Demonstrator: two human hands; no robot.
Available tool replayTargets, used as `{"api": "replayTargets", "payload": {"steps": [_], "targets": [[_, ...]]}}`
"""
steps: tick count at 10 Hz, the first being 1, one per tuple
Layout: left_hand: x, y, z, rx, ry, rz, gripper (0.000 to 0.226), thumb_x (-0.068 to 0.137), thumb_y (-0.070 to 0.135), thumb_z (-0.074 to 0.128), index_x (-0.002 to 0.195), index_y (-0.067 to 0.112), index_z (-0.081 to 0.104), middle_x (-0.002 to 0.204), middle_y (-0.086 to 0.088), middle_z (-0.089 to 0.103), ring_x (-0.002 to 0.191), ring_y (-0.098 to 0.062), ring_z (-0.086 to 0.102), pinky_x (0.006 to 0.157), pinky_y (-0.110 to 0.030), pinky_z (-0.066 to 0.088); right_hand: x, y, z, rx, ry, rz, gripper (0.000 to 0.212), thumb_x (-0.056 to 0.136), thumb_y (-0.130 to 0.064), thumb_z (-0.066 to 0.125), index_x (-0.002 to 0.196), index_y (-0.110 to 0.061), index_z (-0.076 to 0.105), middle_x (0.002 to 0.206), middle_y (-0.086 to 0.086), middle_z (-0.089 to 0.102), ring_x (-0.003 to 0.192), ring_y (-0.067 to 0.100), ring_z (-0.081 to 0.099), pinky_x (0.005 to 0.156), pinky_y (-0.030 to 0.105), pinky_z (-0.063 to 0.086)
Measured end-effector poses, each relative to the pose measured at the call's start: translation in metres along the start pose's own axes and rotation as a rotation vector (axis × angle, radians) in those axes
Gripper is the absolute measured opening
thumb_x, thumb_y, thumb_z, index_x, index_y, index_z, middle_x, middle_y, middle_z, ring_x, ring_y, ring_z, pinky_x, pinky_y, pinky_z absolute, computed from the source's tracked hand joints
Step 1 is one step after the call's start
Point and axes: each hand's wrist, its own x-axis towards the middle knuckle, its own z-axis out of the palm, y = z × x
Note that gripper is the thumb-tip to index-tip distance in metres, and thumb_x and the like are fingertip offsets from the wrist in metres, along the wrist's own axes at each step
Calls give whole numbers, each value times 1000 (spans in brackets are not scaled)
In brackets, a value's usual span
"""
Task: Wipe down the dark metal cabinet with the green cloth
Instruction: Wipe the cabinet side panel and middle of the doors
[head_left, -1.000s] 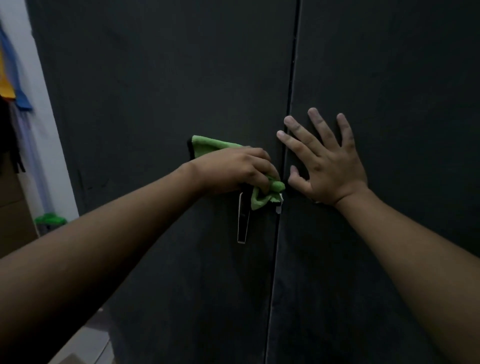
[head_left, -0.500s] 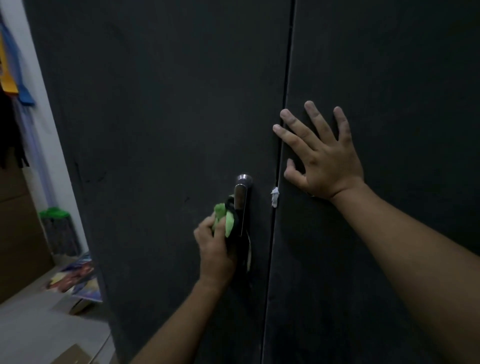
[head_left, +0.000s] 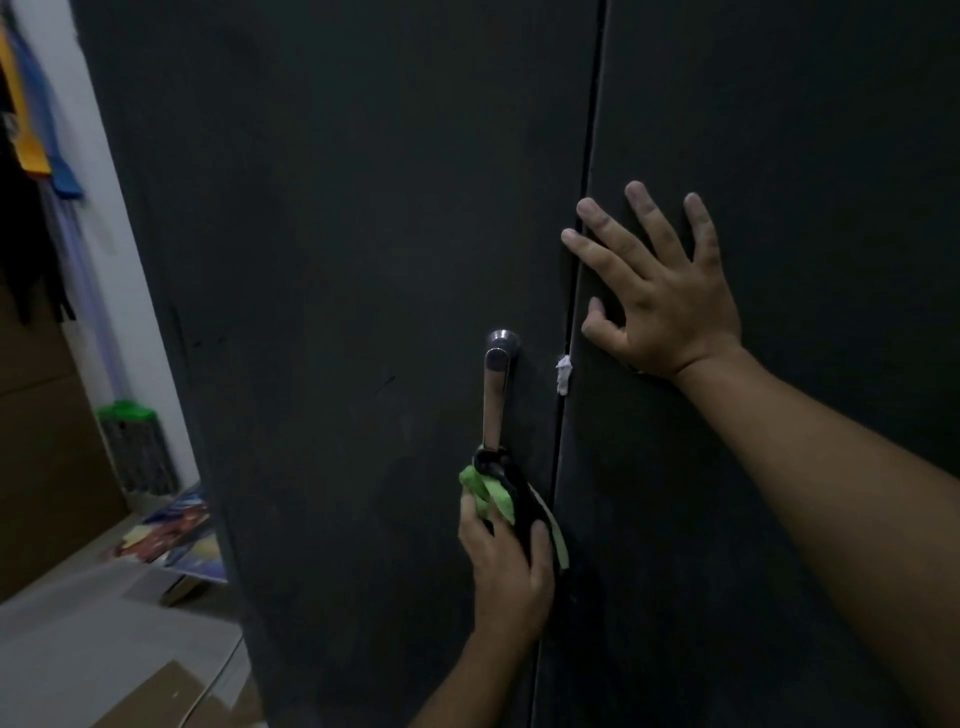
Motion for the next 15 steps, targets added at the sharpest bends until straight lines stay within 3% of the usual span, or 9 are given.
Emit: {"api": "replayTargets", "payload": {"steps": [2,4,6,8,10,12,13,14,15], "targets": [[4,32,25,207,11,93,74,85,1,54,147,12,15,154,-18,-1,138,-37,11,106,-54,41,1,-1,-2,28,-5,6,66,90,-42,45,154,-31,35,164,-8,22,153,28,17,119,61,11],[28,66,22,190,77,159,88,66,-16,50,146,5,19,154,-25,-2,137,-44,16,108,-55,35,1,1,1,30,24,14,64,90,-40,47,153,-31,38,163,-8,25,152,27,20,118,63,17],[64,127,18,49,249,70,89,84,-8,42,155,16,-6,153,-13,-14,141,-36,-2,112,-36,10,0,0,2,50,43,10,62,90,-39,47,151,-31,41,162,-6,29,151,29,23,116,64,19],[71,111,26,36,413,198,87,80,-8,52,155,15,15,152,-18,11,141,-32,16,115,-18,-7,1,-1,2,52,61,10,62,89,-38,49,150,-31,43,161,-5,32,150,28,25,117,62,19],[67,69,21,158,365,371,69,86,4,60,147,21,33,149,-17,25,134,-31,33,119,-20,3,-1,0,2,58,73,16,61,89,-37,51,150,-31,44,161,-6,33,150,27,25,117,62,19],[20,33,21,168,250,224,94,73,-5,72,147,34,31,142,-15,33,112,-29,40,93,-44,48,-1,-2,0,41,72,21,61,89,-36,51,149,-32,44,160,-6,34,150,27,27,117,62,21],[-1,41,18,-27,261,147,87,74,3,73,145,34,34,138,-15,38,112,-16,33,88,-38,44,-1,-2,1,41,69,27,61,89,-35,51,149,-32,45,160,-7,34,150,26,27,117,61,20],[17,84,4,-268,351,243,61,83,21,58,141,20,39,138,-16,41,122,-14,39,103,-25,36,-1,-2,0,41,74,27,60,89,-35,51,149,-32,45,160,-7,34,150,26,27,117,61,20],[62,128,-14,-335,467,343,38,89,11,56,126,3,50,130,-25,47,126,-22,44,109,-20,33,-2,-1,1,51,55,20,60,91,-36,50,150,-33,43,161,-6,33,150,26,25,118,61,19]]}}
